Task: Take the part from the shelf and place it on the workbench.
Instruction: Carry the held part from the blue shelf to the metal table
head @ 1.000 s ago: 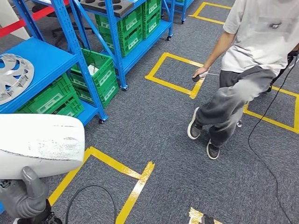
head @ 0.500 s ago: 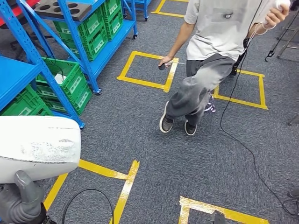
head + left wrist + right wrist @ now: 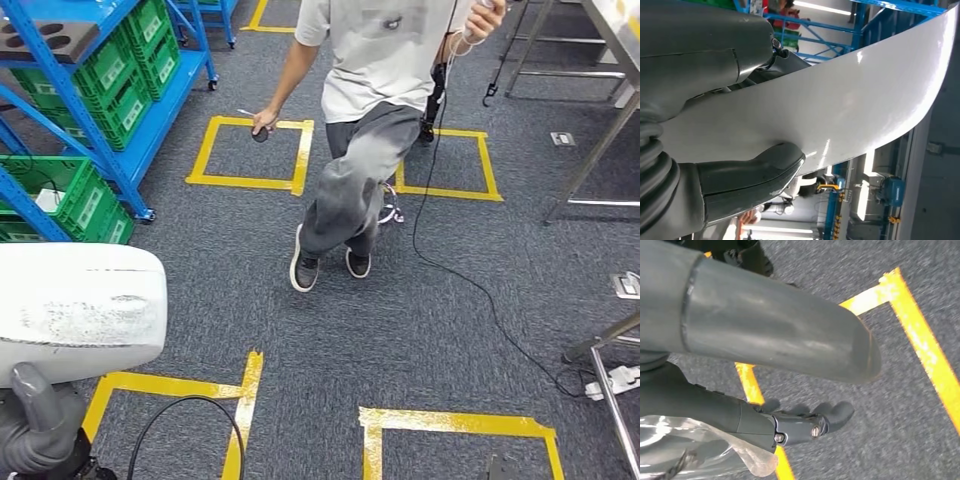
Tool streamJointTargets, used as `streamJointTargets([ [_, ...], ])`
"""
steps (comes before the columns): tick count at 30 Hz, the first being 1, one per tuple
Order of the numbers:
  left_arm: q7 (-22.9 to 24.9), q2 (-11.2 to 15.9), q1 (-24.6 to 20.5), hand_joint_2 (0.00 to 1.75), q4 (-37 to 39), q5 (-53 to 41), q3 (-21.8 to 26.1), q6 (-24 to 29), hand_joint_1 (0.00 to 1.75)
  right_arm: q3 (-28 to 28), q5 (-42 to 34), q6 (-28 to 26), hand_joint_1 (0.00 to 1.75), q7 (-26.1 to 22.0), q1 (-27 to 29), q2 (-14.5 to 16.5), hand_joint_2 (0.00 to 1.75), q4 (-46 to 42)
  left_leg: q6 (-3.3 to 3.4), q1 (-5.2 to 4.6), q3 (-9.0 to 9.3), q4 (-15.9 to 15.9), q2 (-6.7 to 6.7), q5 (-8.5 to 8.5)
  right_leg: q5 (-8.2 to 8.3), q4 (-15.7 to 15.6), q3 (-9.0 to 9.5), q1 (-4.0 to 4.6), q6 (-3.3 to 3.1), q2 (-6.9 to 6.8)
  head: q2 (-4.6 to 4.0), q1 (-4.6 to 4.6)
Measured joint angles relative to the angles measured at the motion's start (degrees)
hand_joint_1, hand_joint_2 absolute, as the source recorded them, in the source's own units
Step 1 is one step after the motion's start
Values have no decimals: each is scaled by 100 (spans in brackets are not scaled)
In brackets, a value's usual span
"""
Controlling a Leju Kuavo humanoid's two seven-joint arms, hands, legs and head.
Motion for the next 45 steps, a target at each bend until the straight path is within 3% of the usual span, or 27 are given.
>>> streamJointTargets([
  [1, 0, -15, -9, 175, 5, 1, 9, -4, 175, -22, 1, -1, 0, -3, 23, -14, 0, -1, 15, 4, 9, -29, 72, 20, 0, 9, -34, -6, 32, 4, 0, -3],
  [3, 0, -51, -23, 175, 11, -3, 24, -13, 175, -51, 13, -20, 0, 2, 45, -40, 0, -2, 60, 21, 42, -109, 234, 64, -151, 253, -194, 12, 85, -255, 0, 21],
  [5, 0, -74, -26, 175, 22, -13, 40, -27, 175, -60, 101, -114, 0, 9, 21, -58, 0, -4, 88, 18, 52, -137, 418, 74, -496, 931, -539, 15, 131, -627, 0, 44],
  [7, 0, -80, -28, 175, 39, -38, 56, -33, 175, -29, 395, -416, 0, 33, -2, -108, 0, -5, 95, 10, 50, -137, 609, 65, -708, 1548, -846, -22, 184, -753, 0, 47],
  [8, 0, -78, -31, 175, 47, -56, 61, -22, 175, 8, 590, -622, 0, 59, 1, -169, 0, -5, 92, 10, 53, -136, 695, 58, -662, 1582, -856, -48, 210, -780, 0, 48],
  [9, 0, -74, -31, 175, 52, -67, 64, -4, 175, 51, 760, -794, 0, 90, 10, -262, 0, -6, 83, 12, 61, -135, 770, 47, -519, 1378, -739, -74, 234, -817, 0, 48],
  [11, 0, -62, -28, 175, 55, -39, 75, 20, 175, 109, 951, -892, 0, 137, 26, -486, 0, -10, 41, 5, 95, -129, 894, 12, -180, 565, -278, -93, 272, -1053, 0, 54],
  [13, 0, -60, -23, 175, 57, 21, 100, 2, 175, 131, 1042, -728, 0, 181, 33, -668, 0, -19, -23, -25, 124, -114, 993, -30, -51, 33, 41, -70, 222, -1230, 0, 57],
  [14, 0, -63, -21, 175, 64, 30, 112, -10, 175, 143, 1090, -632, 0, 226, 43, -716, 0, -22, -53, -38, 136, -109, 1044, -45, -66, -32, 77, -46, 178, -1235, 0, 57],
  [16, 0, -69, -20, 175, 93, -21, 126, 3, 175, 178, 1174, -489, 0, 398, 82, -731, 0, -21, -110, -15, 160, -98, 1115, -83, -56, -37, 72, -33, 80, -1096, 0, 54],
  [18, 0, -69, -16, 175, 131, -111, 124, 78, 175, 214, 1230, -364, 0, 635, 117, -622, 0, -12, -160, 27, 96, 117, 905, -259, -43, -51, 82, -35, -4, -970, 0, 45],
  [20, 0, -55, -2, 175, 169, -190, 118, 199, 175, 249, 1270, -229, 0, 831, 132, -436, 0, -3, -174, 37, -195, 787, 591, -620, -38, -56, 92, -31, -66, -828, 0, 28],
  [21, 0, -41, 5, 175, 192, -233, 114, 278, 175, 269, 1297, -162, 0, 911, 135, -340, 0, 1, -170, 32, -398, 1207, 521, -787, -39, -56, 94, -21, -84, -742, 0, 26],
  [22, 0, -25, 10, 175, 217, -276, 105, 363, 175, 294, 1336, -104, 0, 988, 139, -250, 0, 7, -161, 24, -563, 1521, 495, -867, -40, -55, 101, -9, -93, -650, 0, 24],
  [23, 0, -5, 12, 175, 241, -318, 87, 458, 175, 327, 1399, -50, 0, 1081, 148, -168, 0, 16, -144, 17, -652, 1647, 485, -827, -41, -54, 112, 3, -98, -554, 0, 25],
  [25, 0, 34, 9, 175, 272, -350, 33, 614, 175, 427, 1618, 45, 0, 1288, 170, -38, 0, 39, -83, 2, -536, 1235, 417, -428, -46, -51, 146, 18, -103, -365, 0, 24],
  [27, 0, 60, 1, 175, 287, -305, -13, 681, 175, 596, 1922, 137, 0, 1471, 176, 54, 0, 55, -24, 1, -256, 463, 139, 1, -55, -34, 152, 22, -94, -190, 0, 25],
  [29, 0, 70, -19, 175, 311, -248, -33, 684, 175, 790, 2147, 202, 0, 1564, 172, 97, 0, 62, -14, 2, -118, 70, -67, 106, -53, -13, 99, 11, -52, -50, 0, 24],
  [31, 0, 78, -47, 175, 345, -220, -60, 670, 175, 926, 2229, 223, 0, 1610, 185, 102, 0, 73, -3, 1, -98, 3, 6, 89, -38, -16, 24, -10, 16, 66, 0, 24],
  [33, 0, 76, -70, 175, 375, -196, -97, 647, 175, 992, 2225, 229, 0, 1672, 199, 102, 0, 85, 48, 15, -76, -57, 154, 120, -137, 118, -86, 5, 67, -147, 0, 39],
  [35, 0, 71, -77, 175, 399, -169, -113, 620, 175, 1016, 2175, 239, 0, 1744, 179, 103, 0, 87, 85, 13, -64, -89, 345, 133, -472, 699, -379, 23, 103, -570, 0, 59],
  [36, 0, 68, -77, 175, 411, -160, -114, 604, 175, 1020, 2134, 249, 0, 1779, 166, 103, 0, 87, 93, 7, -66, -88, 444, 129, -662, 1098, -576, 17, 125, -692, 0, 68],
  [38, 0, 68, -79, 175, 440, -149, -111, 580, 175, 1021, 2047, 264, 0, 1843, 160, 104, 0, 87, 97, 0, -63, -86, 636, 112, -809, 1604, -822, -10, 164, -773, 0, 68],
  [40, 0, 67, -83, 175, 466, -145, -111, 570, 175, 1017, 1974, 270, 0, 1886, 173, 103, 0, 87, 83, 2, -46, -85, 790, 90, -547, 1260, -626, -32, 184, -829, 0, 70],
  [42, 0, 67, -87, 175, 483, -143, -111, 562, 175, 998, 1881, 281, 0, 1919, 165, 102, 0, 87, 37, -13, -11, -76, 919, 52, -209, 442, -154, -20, 171, -1053, 0, 73],
  [44, 0, 65, -94, 175, 493, -144, -109, 546, 175, 924, 1699, 334, 0, 1944, 137, 102, 0, 87, -21, -41, 15, -61, 1024, 21, -95, 7, 101, 14, 108, -1195, 0, 53],
  [45, 0, 63, -99, 175, 498, -150, -108, 539, 175, 862, 1584, 377, 0, 1952, 134, 102, 0, 87, -47, -50, 22, -55, 1074, 14, -104, -16, 111, 33, 70, -1169, 0, 43],
])
